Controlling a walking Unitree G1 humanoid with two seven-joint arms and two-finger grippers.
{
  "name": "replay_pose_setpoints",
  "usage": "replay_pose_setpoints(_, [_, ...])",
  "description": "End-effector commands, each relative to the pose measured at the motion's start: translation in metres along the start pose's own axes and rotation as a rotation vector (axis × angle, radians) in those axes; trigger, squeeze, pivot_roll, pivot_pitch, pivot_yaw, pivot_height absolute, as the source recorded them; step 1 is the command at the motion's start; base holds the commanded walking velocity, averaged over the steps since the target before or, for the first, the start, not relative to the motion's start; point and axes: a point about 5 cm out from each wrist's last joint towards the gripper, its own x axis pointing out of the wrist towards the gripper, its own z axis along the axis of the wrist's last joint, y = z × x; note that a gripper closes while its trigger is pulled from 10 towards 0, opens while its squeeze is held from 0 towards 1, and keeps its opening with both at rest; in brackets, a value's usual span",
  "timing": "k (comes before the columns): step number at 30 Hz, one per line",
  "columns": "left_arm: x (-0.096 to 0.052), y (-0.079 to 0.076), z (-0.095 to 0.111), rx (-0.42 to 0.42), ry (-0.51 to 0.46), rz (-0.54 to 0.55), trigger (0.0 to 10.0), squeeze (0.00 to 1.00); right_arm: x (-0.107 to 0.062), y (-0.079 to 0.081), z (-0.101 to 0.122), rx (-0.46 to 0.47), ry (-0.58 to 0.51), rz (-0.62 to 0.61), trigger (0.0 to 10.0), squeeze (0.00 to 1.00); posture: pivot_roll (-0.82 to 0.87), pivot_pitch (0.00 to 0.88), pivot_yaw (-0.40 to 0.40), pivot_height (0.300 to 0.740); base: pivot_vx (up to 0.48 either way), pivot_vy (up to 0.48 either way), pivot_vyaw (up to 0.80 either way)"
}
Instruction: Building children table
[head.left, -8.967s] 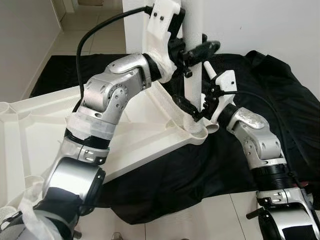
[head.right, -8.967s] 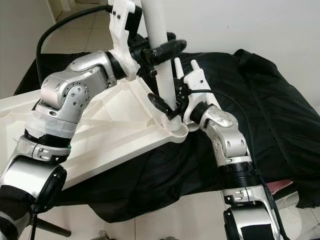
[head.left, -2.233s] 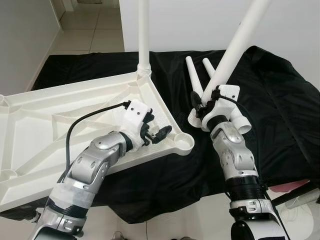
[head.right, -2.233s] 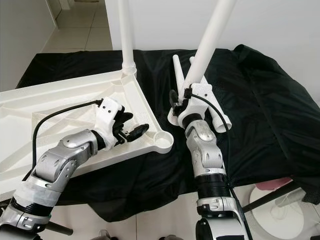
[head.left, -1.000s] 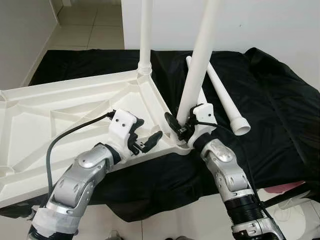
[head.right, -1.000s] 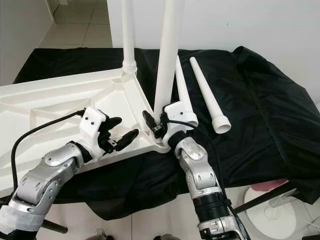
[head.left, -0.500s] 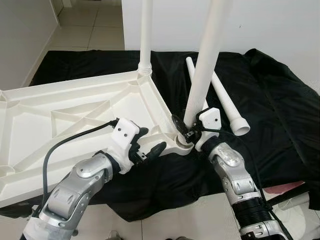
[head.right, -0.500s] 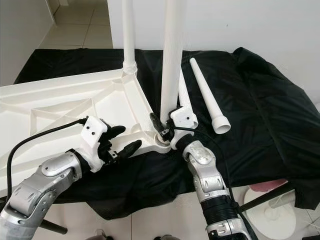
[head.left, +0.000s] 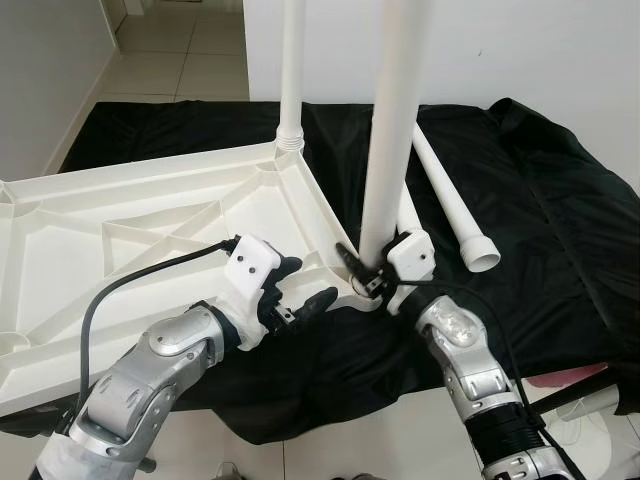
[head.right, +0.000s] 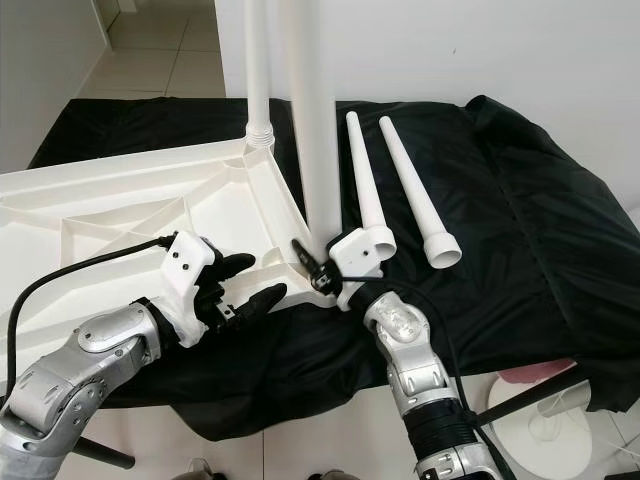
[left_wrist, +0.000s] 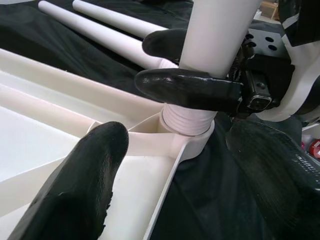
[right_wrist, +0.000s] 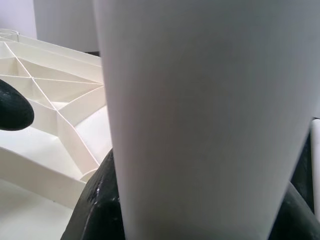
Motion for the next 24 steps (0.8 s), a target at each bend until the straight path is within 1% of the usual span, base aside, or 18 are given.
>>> replay_pose_setpoints(1, [0.0,-0.01,0.003,0.006,0.001,-0.152,10.0,0.0,-0.008,0.007,-0.023,0.052,0.105,0.007,10.0,0.0,0.04,0.124,-0.043,0.74,0.0,0.0,0.0])
replay_pose_setpoints(7, [-0.001,-0.01,0.004,0.005,0.003,-0.143,10.0,0.0,-0.005,0.015,-0.027,0.047,0.102,0.025,10.0,0.0,0.05,0.126,-0.05,0.74,0.0,0.0,0.0])
replay_pose_setpoints(11, [-0.001,-0.009,0.005,0.005,0.002,-0.138,10.0,0.0,-0.006,0.016,-0.029,0.063,0.109,0.025,10.0,0.0,0.05,0.126,-0.05,0.74,0.0,0.0,0.0])
replay_pose_setpoints(12, [-0.001,-0.009,0.005,0.005,0.0,-0.137,10.0,0.0,-0.007,0.016,-0.031,0.104,0.115,0.012,10.0,0.0,0.05,0.126,-0.05,0.74,0.0,0.0,0.0])
replay_pose_setpoints(13, [-0.001,-0.01,0.006,0.003,-0.002,-0.136,10.0,0.0,-0.008,0.014,-0.035,0.193,0.14,-0.028,10.0,0.0,0.05,0.127,-0.053,0.74,0.0,0.0,0.0])
replay_pose_setpoints(14, [-0.001,-0.01,0.006,0.003,-0.002,-0.136,10.0,0.0,-0.008,0.014,-0.035,0.193,0.14,-0.028,10.0,0.0,0.05,0.127,-0.053,0.74,0.0,0.0,0.0])
replay_pose_setpoints(15, [-0.001,-0.01,0.006,0.003,-0.003,-0.136,10.0,0.0,-0.008,0.013,-0.037,0.22,0.151,-0.04,10.0,0.0,0.05,0.128,-0.054,0.74,0.0,0.0,0.0])
replay_pose_setpoints(17, [-0.001,-0.009,0.006,0.003,-0.003,-0.135,10.0,0.0,-0.009,0.012,-0.039,0.232,0.163,-0.048,10.0,0.0,0.05,0.128,-0.054,0.74,0.0,0.0,0.0])
replay_pose_setpoints(19, [-0.001,-0.009,0.006,0.003,-0.002,-0.133,10.0,0.0,-0.01,0.011,-0.043,0.257,0.193,-0.069,10.0,0.0,0.05,0.128,-0.054,0.74,0.0,0.0,0.0])
replay_pose_setpoints(21, [-0.001,-0.009,0.006,0.003,-0.002,-0.133,10.0,0.0,-0.01,0.011,-0.043,0.257,0.193,-0.069,10.0,0.0,0.05,0.128,-0.054,0.74,0.0,0.0,0.0])
replay_pose_setpoints(24, [-0.002,-0.008,0.006,0.004,-0.001,-0.129,10.0,0.0,-0.01,0.009,-0.046,0.281,0.209,-0.083,10.0,0.0,0.04,0.13,-0.055,0.74,0.0,0.0,0.0])
